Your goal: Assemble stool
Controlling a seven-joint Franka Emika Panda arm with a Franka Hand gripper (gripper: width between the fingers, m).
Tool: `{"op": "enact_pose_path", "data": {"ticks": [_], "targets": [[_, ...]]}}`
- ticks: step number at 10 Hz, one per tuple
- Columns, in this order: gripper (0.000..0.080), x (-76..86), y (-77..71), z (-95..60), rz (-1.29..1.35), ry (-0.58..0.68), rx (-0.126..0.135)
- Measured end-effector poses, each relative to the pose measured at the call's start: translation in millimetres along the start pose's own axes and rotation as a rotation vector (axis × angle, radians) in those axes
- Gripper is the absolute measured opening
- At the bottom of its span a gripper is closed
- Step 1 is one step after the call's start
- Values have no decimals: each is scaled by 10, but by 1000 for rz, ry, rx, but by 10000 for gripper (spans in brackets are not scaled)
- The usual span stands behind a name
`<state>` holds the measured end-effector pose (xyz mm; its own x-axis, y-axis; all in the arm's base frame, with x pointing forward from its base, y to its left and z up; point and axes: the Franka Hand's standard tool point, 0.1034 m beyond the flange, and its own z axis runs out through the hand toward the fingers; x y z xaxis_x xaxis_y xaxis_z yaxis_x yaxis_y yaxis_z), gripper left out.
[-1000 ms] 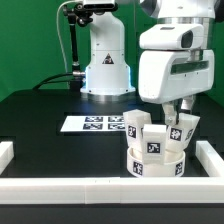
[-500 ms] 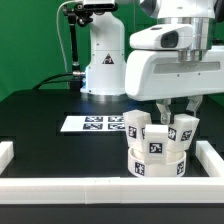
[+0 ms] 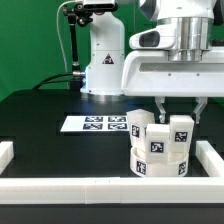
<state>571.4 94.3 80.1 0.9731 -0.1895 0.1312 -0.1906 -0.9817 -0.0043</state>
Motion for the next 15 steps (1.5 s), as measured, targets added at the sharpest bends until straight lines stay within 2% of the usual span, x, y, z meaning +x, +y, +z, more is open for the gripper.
{"op": "enact_pose_path", "data": {"ticks": [6,15], "targets": [[340,-65,-182,-12,582,-4,54],[340,-84,-219,-14,1150,-48,86]]}}
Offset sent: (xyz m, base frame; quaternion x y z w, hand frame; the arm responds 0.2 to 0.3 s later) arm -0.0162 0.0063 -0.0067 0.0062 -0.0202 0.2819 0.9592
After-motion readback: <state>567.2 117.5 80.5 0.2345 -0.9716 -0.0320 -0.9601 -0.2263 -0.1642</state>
